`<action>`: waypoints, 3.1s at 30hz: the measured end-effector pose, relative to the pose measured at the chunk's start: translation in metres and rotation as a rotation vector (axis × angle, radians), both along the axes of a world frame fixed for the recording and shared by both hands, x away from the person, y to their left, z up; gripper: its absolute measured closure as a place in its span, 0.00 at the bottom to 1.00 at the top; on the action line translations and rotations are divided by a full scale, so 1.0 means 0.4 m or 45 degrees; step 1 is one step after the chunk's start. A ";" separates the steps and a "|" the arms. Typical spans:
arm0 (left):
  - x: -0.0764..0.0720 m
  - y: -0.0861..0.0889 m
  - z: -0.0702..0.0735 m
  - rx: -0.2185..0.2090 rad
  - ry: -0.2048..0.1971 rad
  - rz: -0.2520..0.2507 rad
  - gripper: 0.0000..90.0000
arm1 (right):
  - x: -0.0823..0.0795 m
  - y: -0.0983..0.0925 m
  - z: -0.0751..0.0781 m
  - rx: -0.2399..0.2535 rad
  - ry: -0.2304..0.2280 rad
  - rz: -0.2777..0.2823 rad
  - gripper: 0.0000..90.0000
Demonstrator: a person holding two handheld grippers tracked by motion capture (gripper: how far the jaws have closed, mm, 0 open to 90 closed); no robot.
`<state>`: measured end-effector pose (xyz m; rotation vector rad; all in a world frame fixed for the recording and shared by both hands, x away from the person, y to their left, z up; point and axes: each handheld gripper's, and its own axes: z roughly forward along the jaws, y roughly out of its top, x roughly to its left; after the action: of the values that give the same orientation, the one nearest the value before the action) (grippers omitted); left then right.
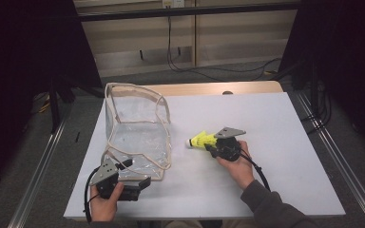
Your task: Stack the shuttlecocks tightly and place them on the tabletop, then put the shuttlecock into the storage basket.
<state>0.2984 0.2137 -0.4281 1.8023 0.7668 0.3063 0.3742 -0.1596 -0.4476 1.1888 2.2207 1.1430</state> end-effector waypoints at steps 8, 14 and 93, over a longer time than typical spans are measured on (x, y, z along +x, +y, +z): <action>-0.001 0.000 -0.001 -0.003 -0.004 0.003 0.02 | -0.009 -0.020 0.027 0.031 0.010 0.011 0.88; 0.000 0.001 0.000 -0.001 -0.001 0.001 0.02 | -0.013 -0.035 0.058 0.043 0.008 0.030 0.89; -0.002 0.001 0.001 -0.015 0.003 0.003 0.02 | 0.017 -0.007 0.418 0.040 -0.048 0.198 0.89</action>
<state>0.2976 0.2142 -0.4276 1.7913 0.7708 0.3005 0.3812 -0.1624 -0.2805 1.0125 2.3072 1.2539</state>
